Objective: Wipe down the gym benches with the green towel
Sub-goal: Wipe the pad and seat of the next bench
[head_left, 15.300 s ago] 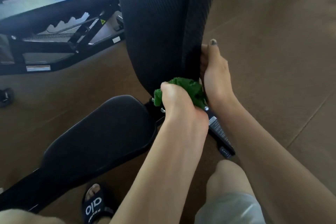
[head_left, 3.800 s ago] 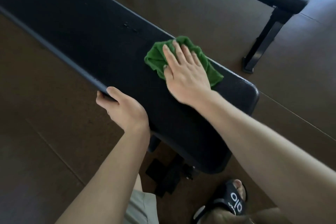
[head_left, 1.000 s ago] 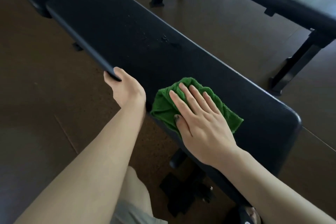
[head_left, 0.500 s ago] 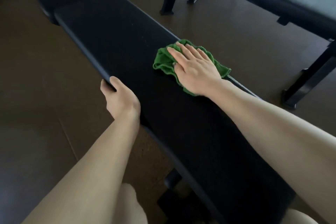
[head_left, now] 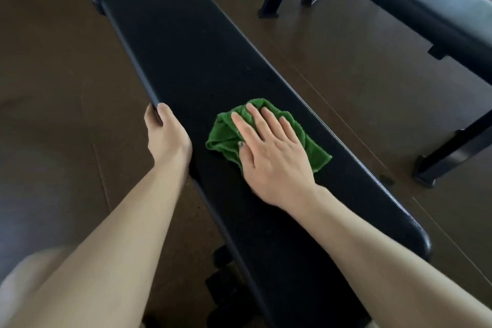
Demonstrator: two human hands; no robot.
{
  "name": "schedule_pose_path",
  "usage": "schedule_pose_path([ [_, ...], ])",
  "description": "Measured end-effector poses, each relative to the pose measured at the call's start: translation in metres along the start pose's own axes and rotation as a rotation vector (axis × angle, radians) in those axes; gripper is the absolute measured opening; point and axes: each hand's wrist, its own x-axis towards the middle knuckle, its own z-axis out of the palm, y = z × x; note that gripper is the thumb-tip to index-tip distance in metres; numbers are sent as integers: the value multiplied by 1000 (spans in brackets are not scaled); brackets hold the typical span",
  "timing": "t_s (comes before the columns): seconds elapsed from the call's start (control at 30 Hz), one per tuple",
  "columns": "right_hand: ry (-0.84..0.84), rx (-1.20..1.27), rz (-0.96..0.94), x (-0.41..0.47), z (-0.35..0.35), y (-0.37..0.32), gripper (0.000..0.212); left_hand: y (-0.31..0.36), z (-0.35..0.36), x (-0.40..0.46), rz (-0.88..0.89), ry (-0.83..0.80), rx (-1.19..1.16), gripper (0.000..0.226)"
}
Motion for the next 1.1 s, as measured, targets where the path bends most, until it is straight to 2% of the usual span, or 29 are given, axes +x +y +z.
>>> schedule_pose_path([
  [0.2, 4, -12, 121, 130, -5, 17, 58, -5, -1, 4, -9, -39, -54, 54],
  [0.3, -5, -13, 207, 165, -5, 10, 59, -5, 1, 4, -3, -43, -76, 53],
  [0.4, 13, 23, 238, 131, 0, -15, 60, -5, 1, 6, -24, -83, -56, 52],
  [0.5, 39, 36, 174, 58, 12, -62, 61, 1, -6, 20, -27, -128, -11, 43],
  [0.6, 8, 28, 166, 22, 20, -95, 61, 23, -8, 85, -147, -101, -131, 32],
  [0.67, -5, 19, 182, 30, 19, -96, 60, 45, -4, 126, -262, -130, -238, 43],
  [0.73, 10, -9, 192, 58, 16, -85, 59, 61, 3, 147, -260, -174, -231, 51],
  [0.83, 84, -32, 313, 127, 10, -54, 59, 71, 11, 151, -190, -145, -184, 47],
  [0.97, 109, -1, 594, 212, -1, -21, 59, 75, 12, 161, -214, -121, -148, 44],
  [1.03, 119, 10, 674, 221, 1, -32, 60, 82, 13, 179, -236, -102, -119, 48],
  [1.1, 155, 18, 647, 205, 11, -67, 62, 90, 19, 194, -263, -91, -113, 50],
])
